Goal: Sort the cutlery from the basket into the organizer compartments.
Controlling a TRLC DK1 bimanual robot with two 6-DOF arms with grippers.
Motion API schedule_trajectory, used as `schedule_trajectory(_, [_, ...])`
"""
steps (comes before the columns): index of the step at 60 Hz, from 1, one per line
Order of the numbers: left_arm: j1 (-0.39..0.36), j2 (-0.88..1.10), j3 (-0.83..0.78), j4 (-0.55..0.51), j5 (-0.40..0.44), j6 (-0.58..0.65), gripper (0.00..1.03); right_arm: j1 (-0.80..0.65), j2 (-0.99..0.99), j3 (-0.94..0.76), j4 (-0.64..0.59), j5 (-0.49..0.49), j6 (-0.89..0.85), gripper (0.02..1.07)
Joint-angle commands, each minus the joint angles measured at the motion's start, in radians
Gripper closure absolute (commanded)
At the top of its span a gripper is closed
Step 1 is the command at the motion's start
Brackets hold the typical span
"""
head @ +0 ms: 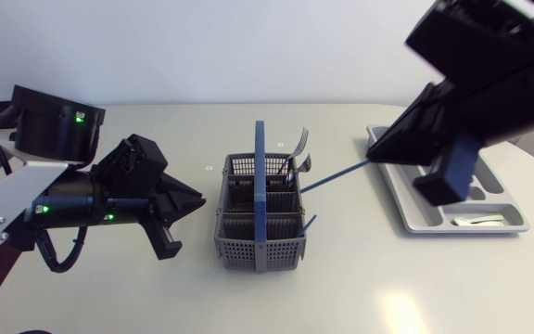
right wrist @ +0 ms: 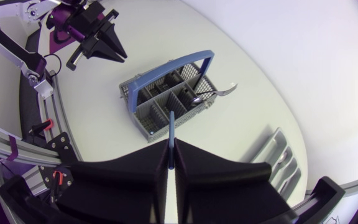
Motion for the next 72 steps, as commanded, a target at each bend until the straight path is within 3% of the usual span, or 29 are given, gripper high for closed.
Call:
schedule_trajectory(1, [-0.006, -0.024, -0.005, -0.011, -0.007, 0.020, 0.86, -0.046, -0.024, 0.063, -0.049, 0.009, -0.048, 1.01])
schedule_trajectory(10, [-0.006, -0.041, 0.033, -0.037, -0.007, 0.023, 0.86, -0.204, -0.044, 0.117, -0.115, -0.002, -0.140, 1.01])
schedule_trajectory(20, [-0.014, -0.047, 0.015, -0.032, -0.007, 0.023, 0.86, -0.455, -0.040, 0.078, -0.119, -0.066, -0.264, 1.01])
schedule_trajectory(33, [-0.020, -0.057, 0.013, -0.036, -0.009, 0.025, 0.86, -0.672, 0.037, 0.029, -0.103, -0.082, -0.371, 1.01])
schedule_trajectory(47, [-0.023, -0.058, 0.007, -0.036, -0.009, 0.026, 0.86, -0.758, 0.196, 0.055, -0.115, -0.079, -0.410, 1.01])
schedule_trajectory(72, [-0.013, -0.058, -0.005, -0.025, -0.009, 0.043, 0.86, -0.775, 0.500, 0.183, -0.152, -0.005, -0.473, 1.01])
